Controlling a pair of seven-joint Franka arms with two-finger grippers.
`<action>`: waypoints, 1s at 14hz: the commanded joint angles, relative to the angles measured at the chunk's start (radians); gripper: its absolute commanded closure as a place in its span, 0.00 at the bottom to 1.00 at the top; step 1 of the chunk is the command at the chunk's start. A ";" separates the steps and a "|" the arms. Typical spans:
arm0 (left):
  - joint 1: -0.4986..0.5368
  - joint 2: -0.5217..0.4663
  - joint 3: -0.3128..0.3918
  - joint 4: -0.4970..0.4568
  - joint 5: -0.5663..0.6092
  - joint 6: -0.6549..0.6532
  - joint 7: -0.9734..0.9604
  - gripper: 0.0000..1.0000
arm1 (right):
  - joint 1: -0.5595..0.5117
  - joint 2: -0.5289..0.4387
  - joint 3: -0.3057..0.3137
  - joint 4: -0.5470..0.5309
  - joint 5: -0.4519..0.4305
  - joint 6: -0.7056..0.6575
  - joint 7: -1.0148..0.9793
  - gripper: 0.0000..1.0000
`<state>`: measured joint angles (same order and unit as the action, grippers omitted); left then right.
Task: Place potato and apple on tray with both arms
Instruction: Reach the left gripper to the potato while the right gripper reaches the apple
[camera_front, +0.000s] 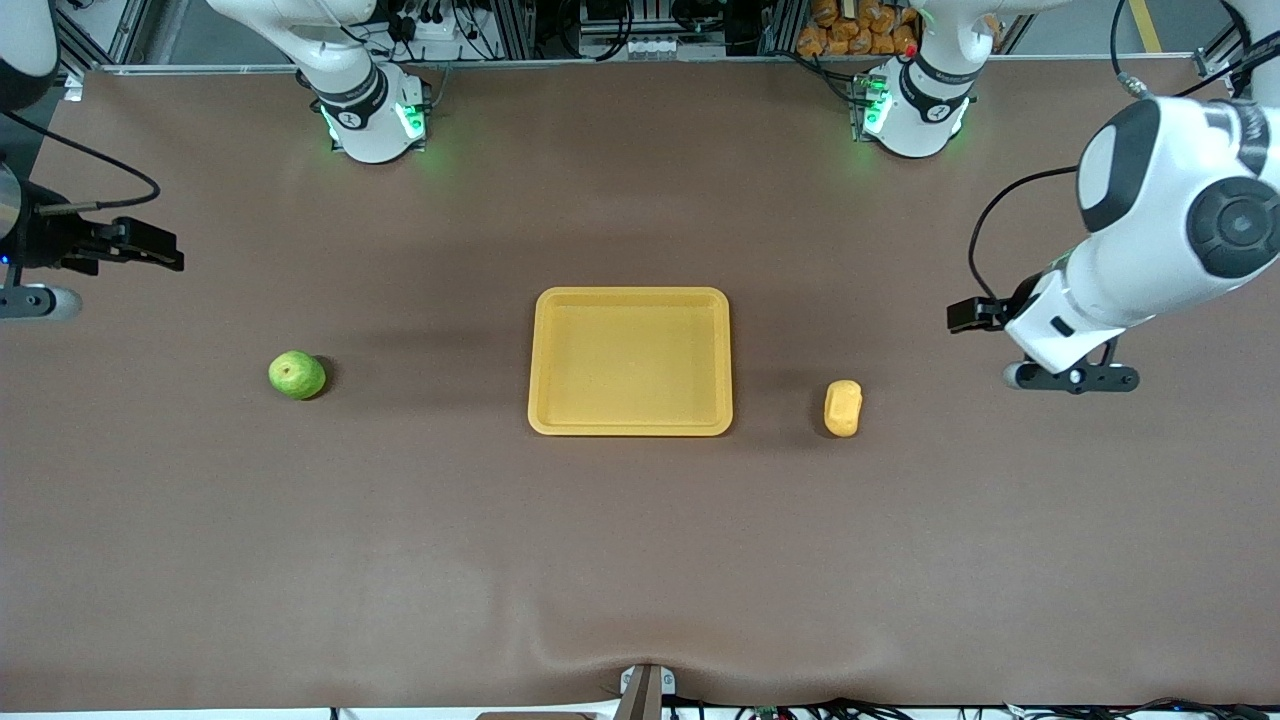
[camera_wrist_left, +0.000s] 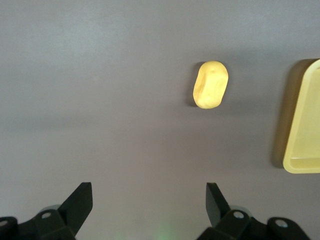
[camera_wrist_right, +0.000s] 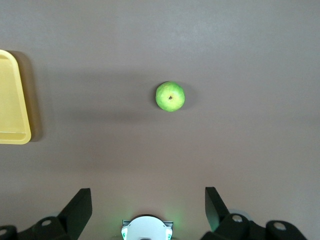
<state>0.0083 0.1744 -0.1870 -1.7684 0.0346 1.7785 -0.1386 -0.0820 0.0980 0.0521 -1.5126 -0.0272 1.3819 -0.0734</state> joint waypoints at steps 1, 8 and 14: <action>-0.005 0.020 -0.014 -0.055 -0.019 0.088 -0.001 0.00 | -0.022 0.037 0.009 0.005 -0.010 0.003 -0.020 0.00; -0.068 0.112 -0.017 -0.109 -0.013 0.312 -0.001 0.00 | -0.044 0.111 0.009 0.005 -0.008 0.075 -0.020 0.00; -0.088 0.207 -0.015 -0.125 -0.004 0.433 0.001 0.00 | -0.058 0.190 0.009 0.005 -0.007 0.120 -0.020 0.00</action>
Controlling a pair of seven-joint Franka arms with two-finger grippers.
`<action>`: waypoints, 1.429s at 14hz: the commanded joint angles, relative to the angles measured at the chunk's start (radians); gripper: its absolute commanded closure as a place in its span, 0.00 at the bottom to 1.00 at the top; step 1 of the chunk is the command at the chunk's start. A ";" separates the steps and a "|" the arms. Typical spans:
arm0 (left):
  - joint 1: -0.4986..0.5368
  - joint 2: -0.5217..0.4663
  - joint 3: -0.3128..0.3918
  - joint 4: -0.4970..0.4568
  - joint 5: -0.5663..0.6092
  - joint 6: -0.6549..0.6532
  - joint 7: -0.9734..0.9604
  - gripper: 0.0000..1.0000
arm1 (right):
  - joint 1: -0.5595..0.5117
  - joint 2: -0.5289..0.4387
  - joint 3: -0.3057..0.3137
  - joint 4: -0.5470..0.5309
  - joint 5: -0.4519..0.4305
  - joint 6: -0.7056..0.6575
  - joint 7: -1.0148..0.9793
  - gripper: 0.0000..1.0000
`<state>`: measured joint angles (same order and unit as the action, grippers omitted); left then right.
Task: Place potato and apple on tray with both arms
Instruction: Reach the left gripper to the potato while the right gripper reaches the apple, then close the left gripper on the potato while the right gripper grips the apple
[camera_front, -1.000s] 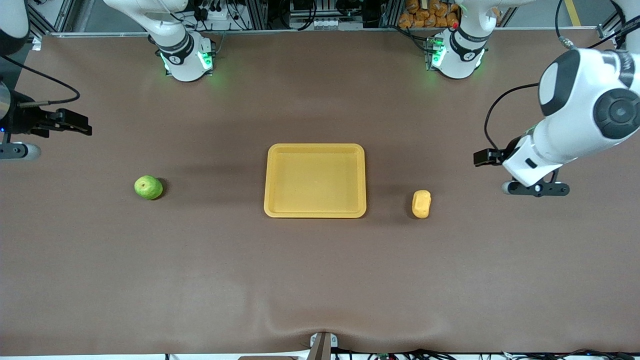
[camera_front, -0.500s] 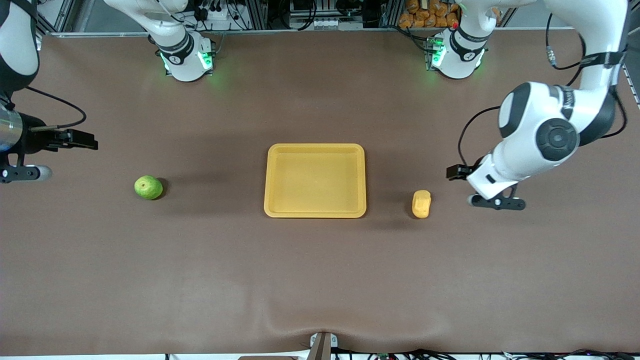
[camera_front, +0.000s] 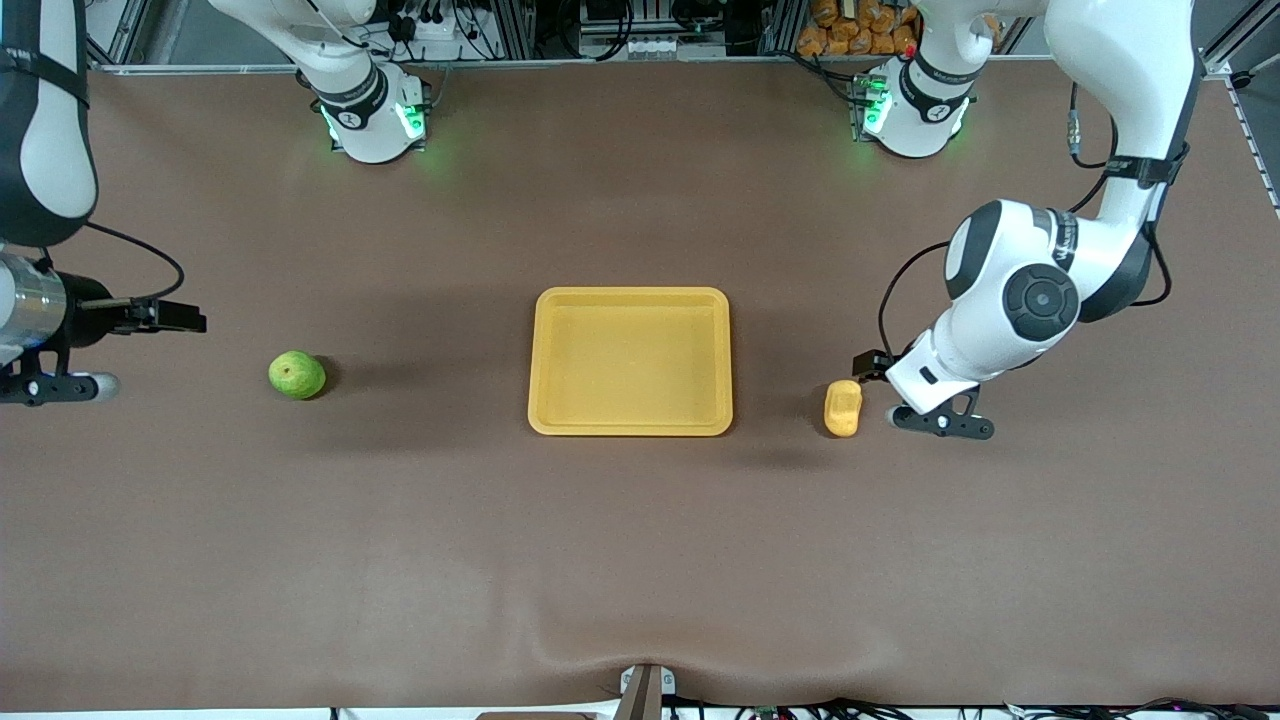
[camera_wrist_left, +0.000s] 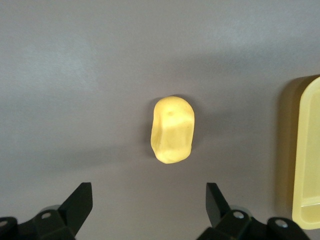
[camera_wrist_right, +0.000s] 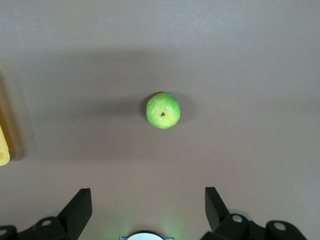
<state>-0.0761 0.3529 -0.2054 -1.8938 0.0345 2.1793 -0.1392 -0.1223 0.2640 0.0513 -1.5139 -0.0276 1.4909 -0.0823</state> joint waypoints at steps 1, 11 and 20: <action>-0.008 0.049 0.003 0.001 0.001 0.057 0.001 0.00 | -0.017 0.044 0.010 0.006 -0.006 0.025 -0.011 0.00; -0.030 0.159 0.001 0.018 0.039 0.161 0.001 0.10 | -0.042 0.132 0.010 -0.046 0.000 0.083 -0.010 0.00; -0.037 0.238 0.003 0.018 0.041 0.284 0.003 0.19 | -0.052 0.130 0.010 -0.209 0.002 0.235 -0.010 0.00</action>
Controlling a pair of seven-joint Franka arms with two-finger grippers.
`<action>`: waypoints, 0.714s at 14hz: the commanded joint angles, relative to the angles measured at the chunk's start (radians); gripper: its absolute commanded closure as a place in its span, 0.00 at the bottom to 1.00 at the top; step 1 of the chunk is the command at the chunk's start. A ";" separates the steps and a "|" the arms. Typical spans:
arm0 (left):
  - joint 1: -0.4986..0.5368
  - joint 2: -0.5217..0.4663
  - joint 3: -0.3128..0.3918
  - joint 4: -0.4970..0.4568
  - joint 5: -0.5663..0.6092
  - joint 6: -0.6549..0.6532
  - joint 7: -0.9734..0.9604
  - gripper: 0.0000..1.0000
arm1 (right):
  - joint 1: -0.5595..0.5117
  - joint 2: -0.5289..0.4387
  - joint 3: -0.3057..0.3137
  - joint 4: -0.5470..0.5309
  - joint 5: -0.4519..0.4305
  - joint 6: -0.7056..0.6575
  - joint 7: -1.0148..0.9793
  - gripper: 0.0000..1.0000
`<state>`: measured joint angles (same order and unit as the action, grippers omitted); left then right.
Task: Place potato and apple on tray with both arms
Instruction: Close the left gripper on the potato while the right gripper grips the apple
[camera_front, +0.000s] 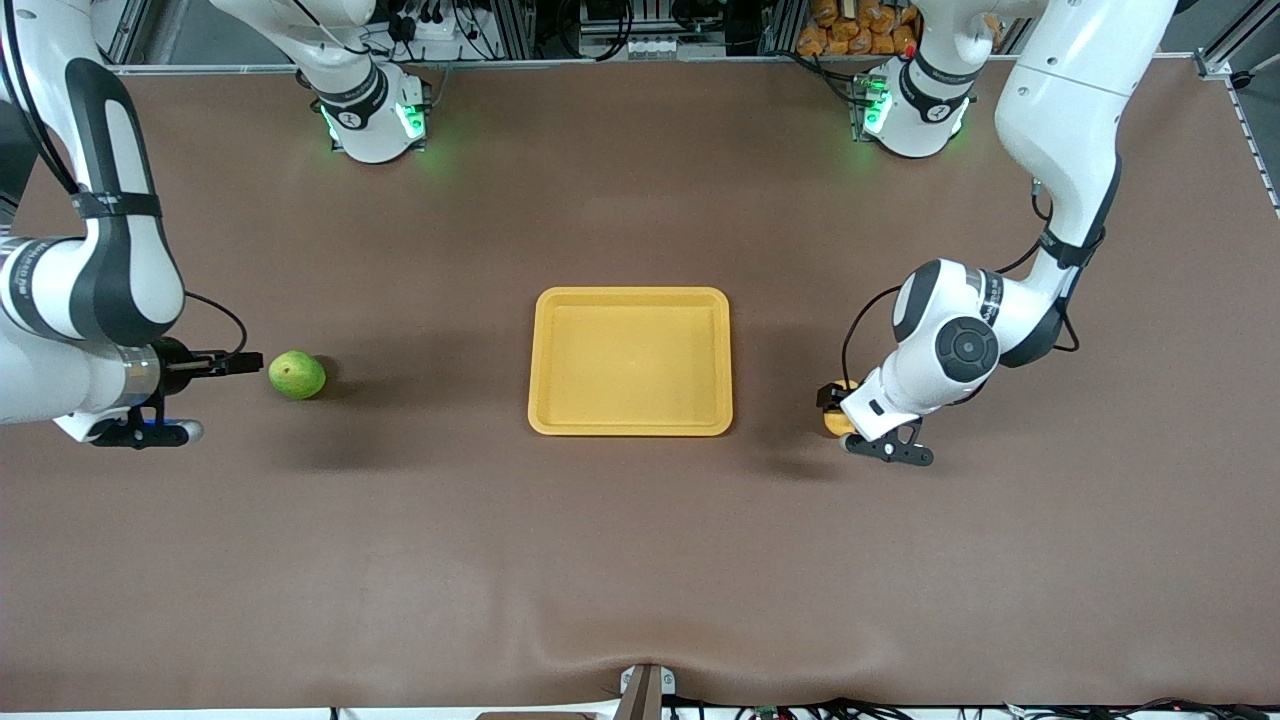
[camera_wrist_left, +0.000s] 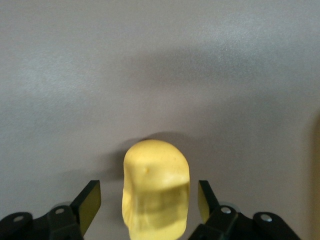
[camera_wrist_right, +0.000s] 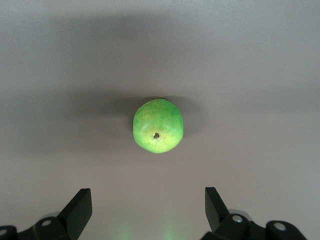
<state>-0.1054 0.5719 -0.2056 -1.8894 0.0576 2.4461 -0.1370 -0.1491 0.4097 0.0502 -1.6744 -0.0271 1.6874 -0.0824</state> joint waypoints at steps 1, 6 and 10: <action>-0.011 0.019 0.003 0.013 0.018 0.018 0.002 0.25 | -0.033 -0.014 0.011 -0.057 0.004 0.050 -0.010 0.00; -0.014 0.011 0.002 0.006 0.051 0.016 0.010 0.61 | -0.038 -0.005 0.011 -0.105 0.007 0.120 -0.010 0.00; -0.040 -0.036 0.002 0.012 0.056 -0.039 0.011 0.73 | -0.038 0.004 0.011 -0.113 0.010 0.136 -0.010 0.00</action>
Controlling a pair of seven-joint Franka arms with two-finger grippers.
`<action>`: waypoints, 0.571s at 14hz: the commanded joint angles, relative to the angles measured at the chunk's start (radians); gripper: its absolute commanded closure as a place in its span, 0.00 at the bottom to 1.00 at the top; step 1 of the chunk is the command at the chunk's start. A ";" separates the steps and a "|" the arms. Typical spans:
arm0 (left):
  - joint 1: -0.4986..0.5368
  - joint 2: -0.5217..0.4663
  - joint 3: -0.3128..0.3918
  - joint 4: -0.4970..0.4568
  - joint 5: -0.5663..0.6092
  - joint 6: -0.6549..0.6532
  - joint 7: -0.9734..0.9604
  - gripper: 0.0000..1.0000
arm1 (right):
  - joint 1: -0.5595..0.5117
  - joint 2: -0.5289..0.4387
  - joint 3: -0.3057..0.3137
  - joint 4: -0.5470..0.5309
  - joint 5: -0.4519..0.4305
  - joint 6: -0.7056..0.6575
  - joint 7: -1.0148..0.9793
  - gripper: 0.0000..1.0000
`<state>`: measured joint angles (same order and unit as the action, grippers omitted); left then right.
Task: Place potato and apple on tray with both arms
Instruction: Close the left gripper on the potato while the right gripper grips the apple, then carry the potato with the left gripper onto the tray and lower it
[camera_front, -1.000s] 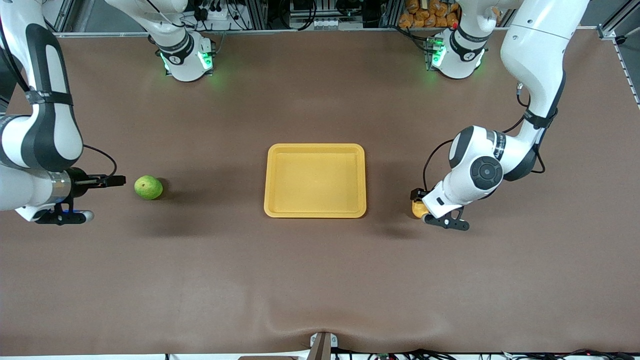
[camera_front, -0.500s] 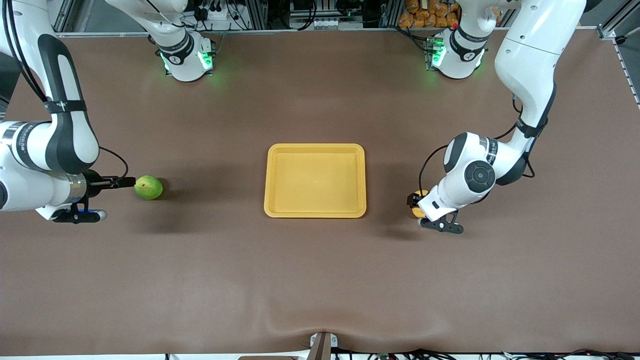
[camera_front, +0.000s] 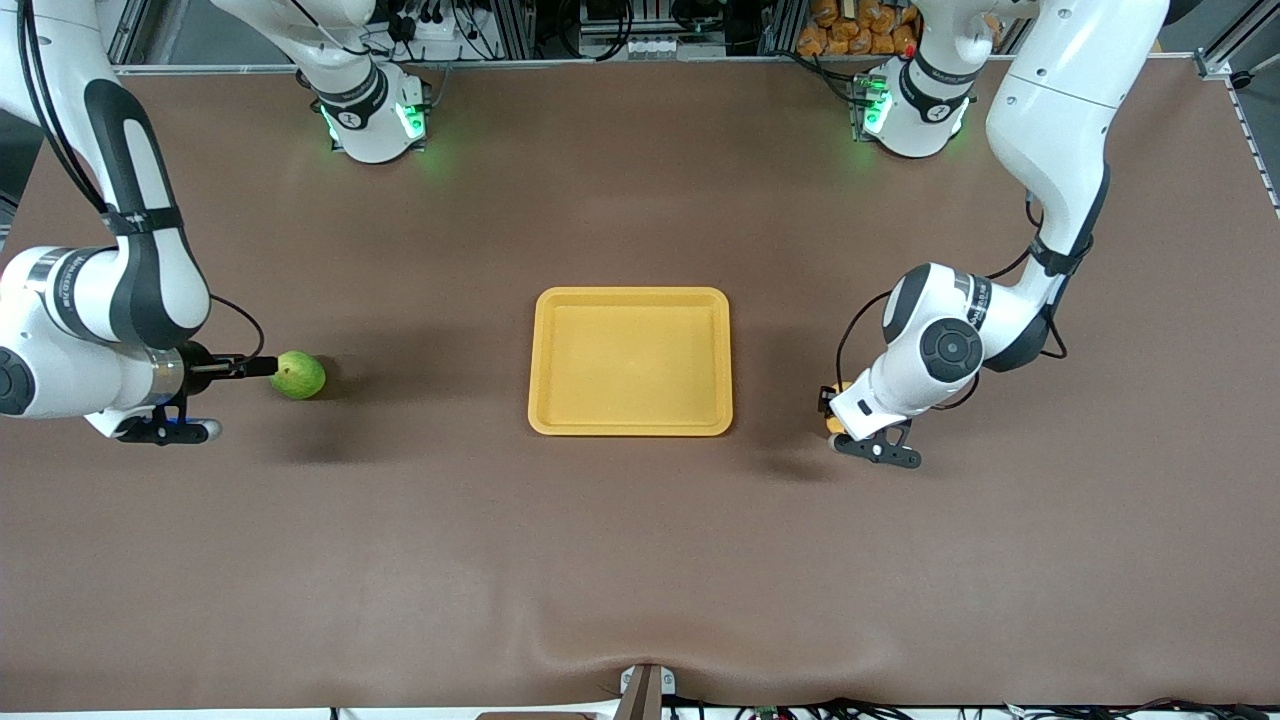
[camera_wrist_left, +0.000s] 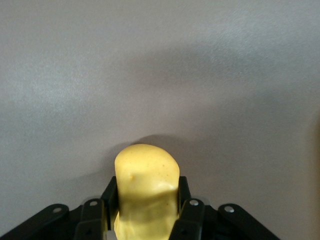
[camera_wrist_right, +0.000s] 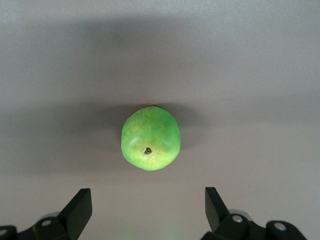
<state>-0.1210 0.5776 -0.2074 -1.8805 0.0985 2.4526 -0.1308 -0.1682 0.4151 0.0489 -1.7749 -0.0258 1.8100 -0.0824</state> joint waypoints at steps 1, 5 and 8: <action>-0.029 -0.057 0.003 0.006 0.015 -0.073 0.002 0.74 | -0.020 -0.001 0.014 -0.015 0.009 0.020 -0.010 0.00; -0.049 -0.094 0.003 0.038 0.015 -0.153 -0.003 0.87 | -0.036 0.010 0.012 -0.037 0.009 0.068 -0.011 0.00; -0.089 -0.082 0.002 0.095 0.014 -0.233 -0.058 0.90 | -0.042 0.010 0.014 -0.038 0.009 0.069 -0.013 0.00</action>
<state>-0.1785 0.4936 -0.2080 -1.8179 0.0985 2.2672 -0.1420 -0.1859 0.4299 0.0474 -1.8045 -0.0255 1.8703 -0.0826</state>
